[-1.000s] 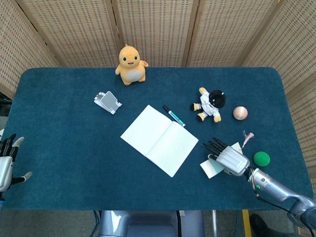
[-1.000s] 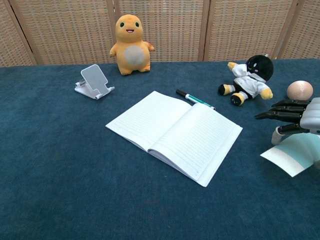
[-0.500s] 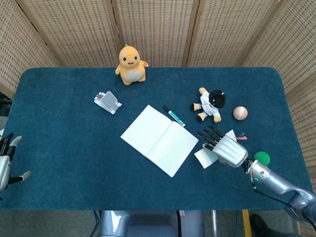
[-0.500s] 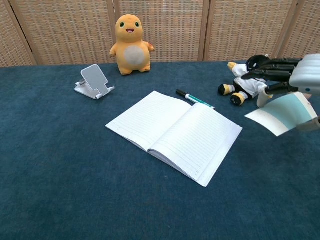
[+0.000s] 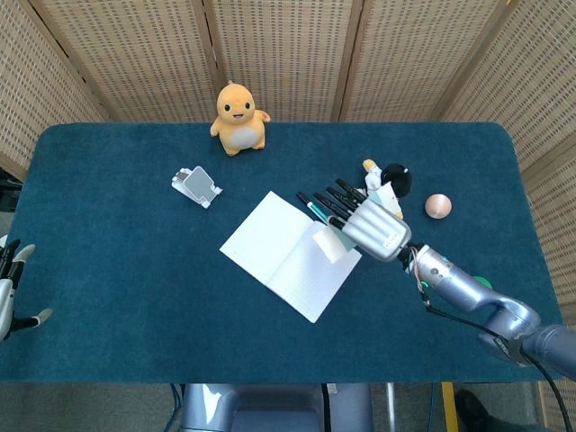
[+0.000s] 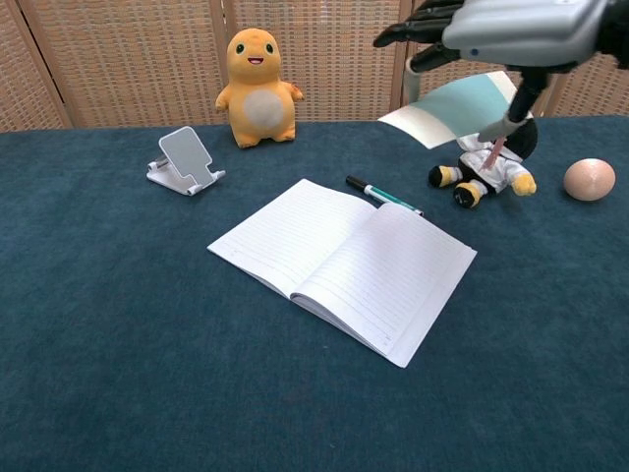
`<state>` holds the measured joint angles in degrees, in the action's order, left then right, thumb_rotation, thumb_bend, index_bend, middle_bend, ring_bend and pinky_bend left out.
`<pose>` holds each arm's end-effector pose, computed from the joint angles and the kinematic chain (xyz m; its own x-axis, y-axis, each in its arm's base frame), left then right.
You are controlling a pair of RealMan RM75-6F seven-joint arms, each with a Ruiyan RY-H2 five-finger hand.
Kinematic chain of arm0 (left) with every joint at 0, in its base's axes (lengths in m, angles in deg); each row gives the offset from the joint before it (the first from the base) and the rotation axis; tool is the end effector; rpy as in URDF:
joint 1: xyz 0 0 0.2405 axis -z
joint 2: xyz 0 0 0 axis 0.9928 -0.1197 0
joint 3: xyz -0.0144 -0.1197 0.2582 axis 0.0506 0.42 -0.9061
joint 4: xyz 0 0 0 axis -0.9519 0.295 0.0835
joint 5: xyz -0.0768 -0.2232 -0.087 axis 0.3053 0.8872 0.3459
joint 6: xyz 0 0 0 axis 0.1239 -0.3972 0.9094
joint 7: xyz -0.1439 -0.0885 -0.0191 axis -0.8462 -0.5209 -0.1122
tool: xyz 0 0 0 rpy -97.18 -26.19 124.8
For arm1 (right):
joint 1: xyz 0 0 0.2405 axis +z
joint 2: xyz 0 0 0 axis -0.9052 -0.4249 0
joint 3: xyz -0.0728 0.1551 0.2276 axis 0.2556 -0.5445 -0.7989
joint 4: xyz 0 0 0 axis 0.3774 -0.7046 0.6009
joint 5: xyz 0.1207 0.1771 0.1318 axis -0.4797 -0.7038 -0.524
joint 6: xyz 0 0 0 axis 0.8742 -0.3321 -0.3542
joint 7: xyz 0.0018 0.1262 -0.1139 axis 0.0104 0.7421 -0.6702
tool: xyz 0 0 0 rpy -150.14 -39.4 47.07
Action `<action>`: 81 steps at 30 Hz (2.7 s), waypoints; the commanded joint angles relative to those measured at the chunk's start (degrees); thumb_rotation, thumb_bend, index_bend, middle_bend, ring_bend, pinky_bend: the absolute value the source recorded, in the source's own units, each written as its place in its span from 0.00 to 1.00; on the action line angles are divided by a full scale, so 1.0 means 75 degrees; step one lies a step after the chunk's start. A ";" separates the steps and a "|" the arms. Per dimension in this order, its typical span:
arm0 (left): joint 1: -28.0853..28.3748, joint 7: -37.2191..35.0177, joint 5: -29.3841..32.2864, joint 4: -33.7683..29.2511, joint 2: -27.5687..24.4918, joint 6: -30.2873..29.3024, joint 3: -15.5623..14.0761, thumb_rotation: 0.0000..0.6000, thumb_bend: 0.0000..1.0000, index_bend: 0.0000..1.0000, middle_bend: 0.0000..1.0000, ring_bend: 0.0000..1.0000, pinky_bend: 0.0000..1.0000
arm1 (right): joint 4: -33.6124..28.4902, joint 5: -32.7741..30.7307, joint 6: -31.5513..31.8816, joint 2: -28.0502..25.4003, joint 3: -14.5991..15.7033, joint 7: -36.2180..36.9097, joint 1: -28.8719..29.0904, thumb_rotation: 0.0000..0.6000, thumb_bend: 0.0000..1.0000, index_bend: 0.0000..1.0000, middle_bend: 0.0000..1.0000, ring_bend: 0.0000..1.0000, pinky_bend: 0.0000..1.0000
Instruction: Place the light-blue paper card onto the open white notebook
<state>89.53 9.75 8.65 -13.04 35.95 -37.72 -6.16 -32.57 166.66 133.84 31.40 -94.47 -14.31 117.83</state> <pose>-0.3654 0.2265 0.1418 0.4115 0.0949 0.9065 0.8889 0.1780 -0.4222 -0.1165 -0.4490 0.0553 0.7669 0.2620 0.5859 -0.2733 -0.6927 0.6674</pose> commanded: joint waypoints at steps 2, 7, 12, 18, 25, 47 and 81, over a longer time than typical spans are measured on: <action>0.0073 0.0018 0.0280 0.0046 0.0015 0.0129 0.0114 1.00 0.00 0.00 0.00 0.00 0.00 | 0.0186 -0.0725 -0.1201 0.0756 -0.0606 -0.0980 0.0969 1.00 0.36 0.61 0.00 0.00 0.04; 0.0158 0.0045 0.0576 0.0102 0.0028 0.0336 0.0186 1.00 0.00 0.00 0.00 0.00 0.00 | 0.1012 -0.1039 -0.1924 0.1767 -0.0693 -0.1676 0.1585 1.00 0.36 0.61 0.00 0.00 0.06; 0.0229 0.0047 0.0782 0.0162 0.0028 0.0512 0.0225 1.00 0.00 0.00 0.00 0.00 0.00 | 0.1791 -0.1173 -0.2375 0.2591 -0.0609 -0.2167 0.1988 1.00 0.36 0.61 0.00 0.00 0.06; 0.0281 -0.0020 0.0901 0.0200 -0.0002 0.0640 0.0251 1.00 0.00 0.00 0.00 0.00 0.00 | 0.2535 -0.1329 -0.2753 0.3385 -0.0486 -0.2594 0.2329 1.00 0.36 0.61 0.00 0.00 0.06; 0.0365 -0.0133 0.1014 0.0288 -0.0045 0.0853 0.0271 1.00 0.00 0.00 0.00 0.00 0.00 | 0.3027 -0.1283 -0.2882 0.3841 -0.0172 -0.2604 0.2424 1.00 0.36 0.61 0.00 0.00 0.06; 0.0511 -0.0144 0.1166 0.0336 -0.0081 0.1065 0.0262 1.00 0.00 0.00 0.00 0.00 0.00 | 0.3714 -0.0636 -0.2524 0.4418 0.0483 -0.2205 0.2599 1.00 0.18 0.35 0.00 0.00 0.06; 0.0103 0.0015 -0.0043 0.0705 0.0484 -0.0650 0.0155 1.00 0.00 0.00 0.00 0.00 0.00 | 0.0610 -0.4002 -0.2798 0.2734 -0.0250 -0.1151 0.1559 1.00 1.00 0.01 0.00 0.00 0.06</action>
<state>90.37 9.94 8.39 -7.81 39.51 -42.54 -4.95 -26.23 139.57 114.44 52.30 -96.07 -22.03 129.81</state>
